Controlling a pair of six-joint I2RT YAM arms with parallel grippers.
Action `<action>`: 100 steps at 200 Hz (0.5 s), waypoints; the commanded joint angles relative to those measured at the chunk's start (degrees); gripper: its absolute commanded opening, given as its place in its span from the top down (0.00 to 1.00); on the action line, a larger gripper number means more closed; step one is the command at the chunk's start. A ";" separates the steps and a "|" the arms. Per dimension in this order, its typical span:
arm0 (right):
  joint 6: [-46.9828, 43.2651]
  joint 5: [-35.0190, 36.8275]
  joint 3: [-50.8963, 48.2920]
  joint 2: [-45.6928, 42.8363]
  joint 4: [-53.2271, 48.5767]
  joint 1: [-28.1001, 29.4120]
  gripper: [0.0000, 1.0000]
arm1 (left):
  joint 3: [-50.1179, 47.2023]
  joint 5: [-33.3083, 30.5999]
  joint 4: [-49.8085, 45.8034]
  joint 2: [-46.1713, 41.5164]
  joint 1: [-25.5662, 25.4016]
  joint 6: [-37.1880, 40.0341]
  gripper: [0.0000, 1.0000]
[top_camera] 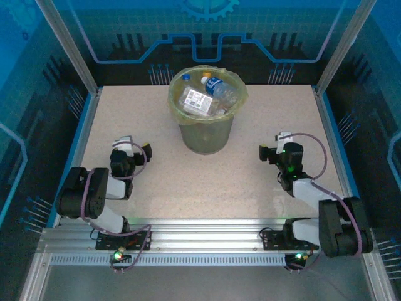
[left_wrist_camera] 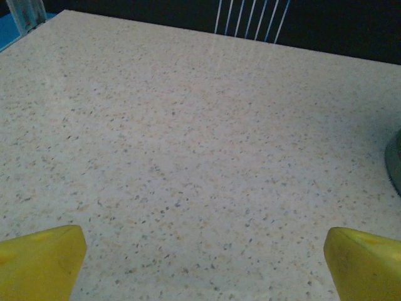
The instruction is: Put the plastic bottles in the bin
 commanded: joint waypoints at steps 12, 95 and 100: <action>-2.63 -4.35 1.60 4.02 8.52 -0.98 0.00 | 3.79 5.69 -2.66 -0.43 1.02 -0.09 0.01; -3.94 -11.89 3.63 14.94 15.35 -2.63 0.00 | 6.67 6.93 -8.02 -0.70 0.44 1.40 0.01; -3.95 -11.79 3.58 15.01 15.56 -2.62 0.00 | 6.68 6.93 -7.96 -0.62 0.44 1.39 0.01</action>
